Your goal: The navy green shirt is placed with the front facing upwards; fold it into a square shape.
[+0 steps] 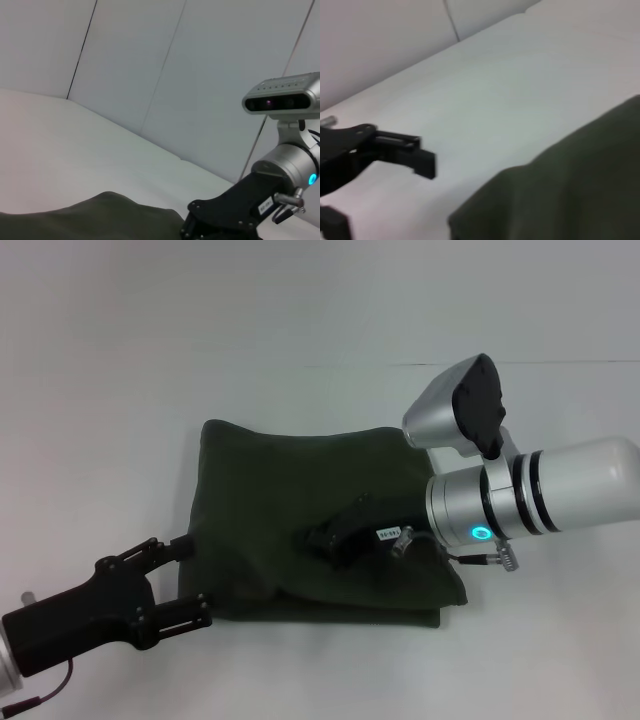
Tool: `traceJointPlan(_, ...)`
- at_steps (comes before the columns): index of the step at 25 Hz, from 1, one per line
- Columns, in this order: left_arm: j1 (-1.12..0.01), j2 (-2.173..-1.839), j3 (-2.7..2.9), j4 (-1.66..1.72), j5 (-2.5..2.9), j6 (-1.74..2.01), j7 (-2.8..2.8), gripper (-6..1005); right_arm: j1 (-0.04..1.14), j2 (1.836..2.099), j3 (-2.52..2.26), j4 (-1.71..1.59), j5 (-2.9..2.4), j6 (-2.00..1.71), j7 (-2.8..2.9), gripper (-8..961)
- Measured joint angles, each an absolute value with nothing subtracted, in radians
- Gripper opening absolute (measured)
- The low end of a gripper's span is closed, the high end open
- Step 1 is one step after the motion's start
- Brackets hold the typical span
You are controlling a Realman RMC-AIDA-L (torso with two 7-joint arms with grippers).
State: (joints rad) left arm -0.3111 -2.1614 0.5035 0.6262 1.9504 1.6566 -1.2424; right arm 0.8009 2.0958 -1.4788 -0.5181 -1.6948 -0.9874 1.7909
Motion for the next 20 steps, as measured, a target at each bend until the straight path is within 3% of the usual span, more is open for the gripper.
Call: traceJointPlan(20,-0.313,-2.161,0.505,0.62,1.946,1.655,-1.241,908,0.71,2.075,-1.434,-0.567,-1.765,-0.974,1.868,73)
